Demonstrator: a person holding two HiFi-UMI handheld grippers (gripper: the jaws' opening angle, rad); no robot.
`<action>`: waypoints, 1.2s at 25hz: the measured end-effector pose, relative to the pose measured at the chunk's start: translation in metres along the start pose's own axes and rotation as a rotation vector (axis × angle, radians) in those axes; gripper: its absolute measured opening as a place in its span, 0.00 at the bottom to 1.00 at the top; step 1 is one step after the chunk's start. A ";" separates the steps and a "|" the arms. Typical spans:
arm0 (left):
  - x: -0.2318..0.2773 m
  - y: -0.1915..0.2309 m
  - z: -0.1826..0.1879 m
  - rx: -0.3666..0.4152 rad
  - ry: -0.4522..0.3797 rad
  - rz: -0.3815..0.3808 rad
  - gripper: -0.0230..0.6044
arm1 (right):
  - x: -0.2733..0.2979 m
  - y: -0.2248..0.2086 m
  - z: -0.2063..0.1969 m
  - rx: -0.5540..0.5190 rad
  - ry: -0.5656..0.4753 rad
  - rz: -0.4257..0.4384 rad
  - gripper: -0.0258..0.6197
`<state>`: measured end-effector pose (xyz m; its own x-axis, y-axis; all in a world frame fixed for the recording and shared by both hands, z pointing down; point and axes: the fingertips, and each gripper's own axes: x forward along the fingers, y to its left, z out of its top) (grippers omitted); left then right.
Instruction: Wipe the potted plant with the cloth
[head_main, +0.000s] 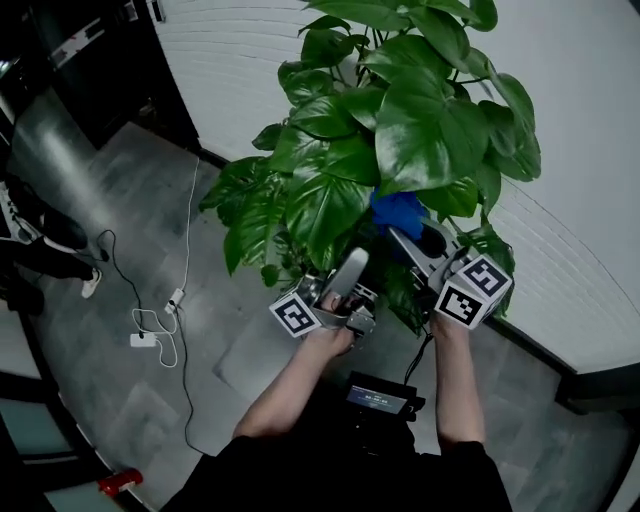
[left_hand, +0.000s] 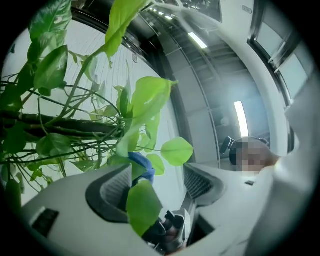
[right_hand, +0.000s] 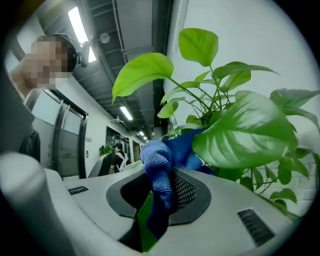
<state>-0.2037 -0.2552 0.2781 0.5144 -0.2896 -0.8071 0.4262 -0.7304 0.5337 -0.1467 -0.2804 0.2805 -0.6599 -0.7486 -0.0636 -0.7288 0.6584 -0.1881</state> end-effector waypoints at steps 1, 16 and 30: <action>0.001 -0.002 -0.002 0.013 0.004 -0.003 0.55 | 0.001 0.005 -0.003 0.015 0.005 0.028 0.19; -0.029 0.020 0.007 0.073 -0.078 0.142 0.55 | -0.052 0.040 0.041 0.040 -0.158 0.147 0.19; -0.012 0.012 -0.002 -0.007 -0.084 0.033 0.56 | -0.004 0.035 -0.008 0.077 0.048 0.191 0.19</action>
<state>-0.2031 -0.2594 0.2943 0.4645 -0.3646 -0.8071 0.4155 -0.7151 0.5622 -0.1716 -0.2536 0.2820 -0.7942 -0.6048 -0.0585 -0.5745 0.7788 -0.2516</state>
